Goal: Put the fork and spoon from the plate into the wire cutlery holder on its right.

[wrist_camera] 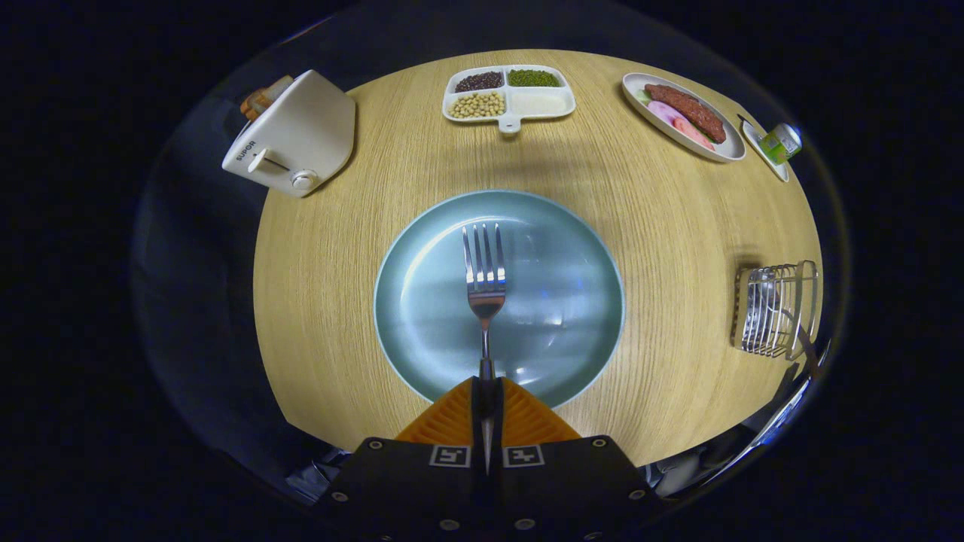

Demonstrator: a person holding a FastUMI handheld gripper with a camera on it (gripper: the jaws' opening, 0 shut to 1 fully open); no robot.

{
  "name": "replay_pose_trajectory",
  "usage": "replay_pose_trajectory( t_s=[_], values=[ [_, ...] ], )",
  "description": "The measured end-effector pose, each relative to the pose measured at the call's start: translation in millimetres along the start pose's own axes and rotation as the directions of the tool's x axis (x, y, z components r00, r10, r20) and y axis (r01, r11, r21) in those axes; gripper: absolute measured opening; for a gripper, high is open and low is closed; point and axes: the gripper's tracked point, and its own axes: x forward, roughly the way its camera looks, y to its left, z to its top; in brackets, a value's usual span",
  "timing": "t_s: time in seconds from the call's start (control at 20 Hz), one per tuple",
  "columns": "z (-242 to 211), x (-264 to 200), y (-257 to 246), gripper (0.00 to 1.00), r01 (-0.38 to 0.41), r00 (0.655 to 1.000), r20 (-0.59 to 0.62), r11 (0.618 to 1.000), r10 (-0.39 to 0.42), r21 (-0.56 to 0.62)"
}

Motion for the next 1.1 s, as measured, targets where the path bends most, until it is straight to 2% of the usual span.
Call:
replay_pose_trajectory(
  t_s=[0.25, 0.55, 0.85, 1.1],
  values=[
    [2.0, -46.3, -39.3, 0.01, 0.026, 0.999, 0.040, 1.000, -0.025, -0.013],
    [-6.9, -94.0, -113.2, 0.01, 0.088, 0.994, 0.058, 0.996, -0.090, 0.032],
    [-25.2, -119.2, -181.4, 0.01, 0.141, 0.990, 0.011, 0.988, -0.142, 0.066],
    [-38.3, -123.2, -219.2, 0.01, 0.158, 0.986, -0.063, 0.986, -0.155, 0.056]
  ],
)
